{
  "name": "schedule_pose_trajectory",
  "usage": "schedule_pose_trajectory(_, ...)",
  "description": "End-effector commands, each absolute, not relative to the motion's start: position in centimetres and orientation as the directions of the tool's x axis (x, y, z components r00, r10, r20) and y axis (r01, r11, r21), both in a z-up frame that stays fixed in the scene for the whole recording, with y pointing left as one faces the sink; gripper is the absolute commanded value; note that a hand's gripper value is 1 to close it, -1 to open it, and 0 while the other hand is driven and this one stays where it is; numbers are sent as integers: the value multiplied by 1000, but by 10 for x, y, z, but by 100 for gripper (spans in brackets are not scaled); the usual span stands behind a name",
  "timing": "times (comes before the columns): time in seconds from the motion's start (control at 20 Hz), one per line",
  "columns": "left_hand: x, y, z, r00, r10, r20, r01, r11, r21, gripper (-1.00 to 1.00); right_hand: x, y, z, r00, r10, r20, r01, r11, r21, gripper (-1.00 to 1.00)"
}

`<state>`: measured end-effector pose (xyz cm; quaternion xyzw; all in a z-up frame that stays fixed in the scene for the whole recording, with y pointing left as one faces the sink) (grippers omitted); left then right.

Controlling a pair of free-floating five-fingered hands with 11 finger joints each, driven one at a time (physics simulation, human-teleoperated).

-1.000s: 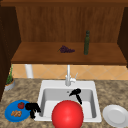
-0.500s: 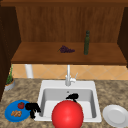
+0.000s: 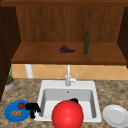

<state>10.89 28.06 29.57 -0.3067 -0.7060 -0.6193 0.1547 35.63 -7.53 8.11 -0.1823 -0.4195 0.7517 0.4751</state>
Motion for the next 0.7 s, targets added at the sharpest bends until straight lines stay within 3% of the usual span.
schedule_pose_trajectory(0.0,109,281,296,-764,242,598,625,45,780,0,356,-66,65,-452,878,155,-567,-149,-810,-100)
schedule_pose_trajectory(0.65,109,281,296,-764,242,598,625,45,780,0,351,-67,9,-465,860,211,-552,-94,-829,-100)
